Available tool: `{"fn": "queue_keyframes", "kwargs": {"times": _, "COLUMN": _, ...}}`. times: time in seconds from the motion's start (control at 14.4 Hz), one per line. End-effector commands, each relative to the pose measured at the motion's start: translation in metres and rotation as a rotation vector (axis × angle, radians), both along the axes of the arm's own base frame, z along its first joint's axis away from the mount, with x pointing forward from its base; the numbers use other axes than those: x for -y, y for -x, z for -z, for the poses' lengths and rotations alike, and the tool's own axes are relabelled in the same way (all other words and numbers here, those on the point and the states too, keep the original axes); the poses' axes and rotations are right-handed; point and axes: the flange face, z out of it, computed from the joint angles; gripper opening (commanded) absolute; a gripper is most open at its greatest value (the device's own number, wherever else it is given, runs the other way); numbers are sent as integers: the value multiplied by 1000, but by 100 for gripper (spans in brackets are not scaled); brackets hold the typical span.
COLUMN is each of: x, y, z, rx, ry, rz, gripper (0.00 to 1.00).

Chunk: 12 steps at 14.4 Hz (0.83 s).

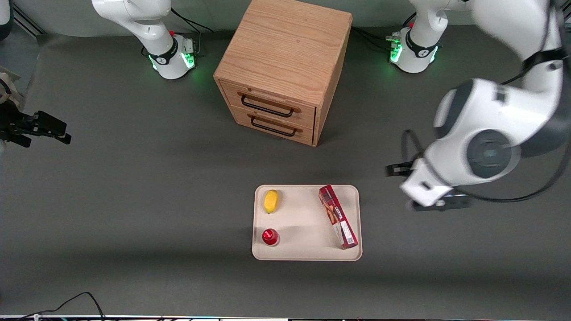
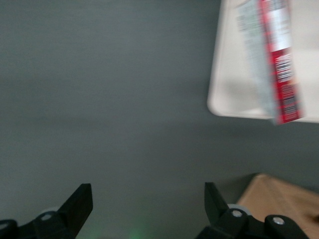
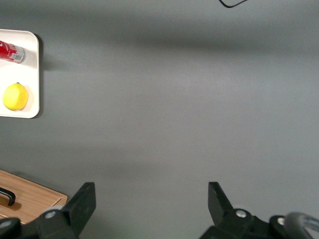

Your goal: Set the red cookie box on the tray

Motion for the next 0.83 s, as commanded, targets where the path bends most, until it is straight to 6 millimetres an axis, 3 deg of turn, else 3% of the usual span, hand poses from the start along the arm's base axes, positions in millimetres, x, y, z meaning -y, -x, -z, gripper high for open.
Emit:
{"fn": "queue_keyframes", "kwargs": {"times": 0.0, "x": -69, "y": 42, "z": -23, "rx": -14, "ry": 16, "rz": 71, "gripper": 100}}
{"fn": "queue_keyframes", "kwargs": {"times": 0.14, "x": -125, "y": 75, "z": -41, "rx": 15, "ry": 62, "rz": 112, "gripper": 100}}
{"fn": "queue_keyframes", "kwargs": {"times": 0.21, "x": -143, "y": 93, "z": -50, "rx": 49, "ry": 64, "rz": 109, "gripper": 100}}
{"fn": "queue_keyframes", "kwargs": {"times": 0.35, "x": -161, "y": 112, "z": -76, "rx": 78, "ry": 22, "rz": 128, "gripper": 100}}
{"fn": "queue_keyframes", "kwargs": {"times": 0.62, "x": -187, "y": 111, "z": -106, "rx": 105, "ry": 22, "rz": 175, "gripper": 100}}
{"fn": "queue_keyframes", "kwargs": {"times": 0.76, "x": -187, "y": 112, "z": -118, "rx": 101, "ry": 24, "rz": 159, "gripper": 100}}
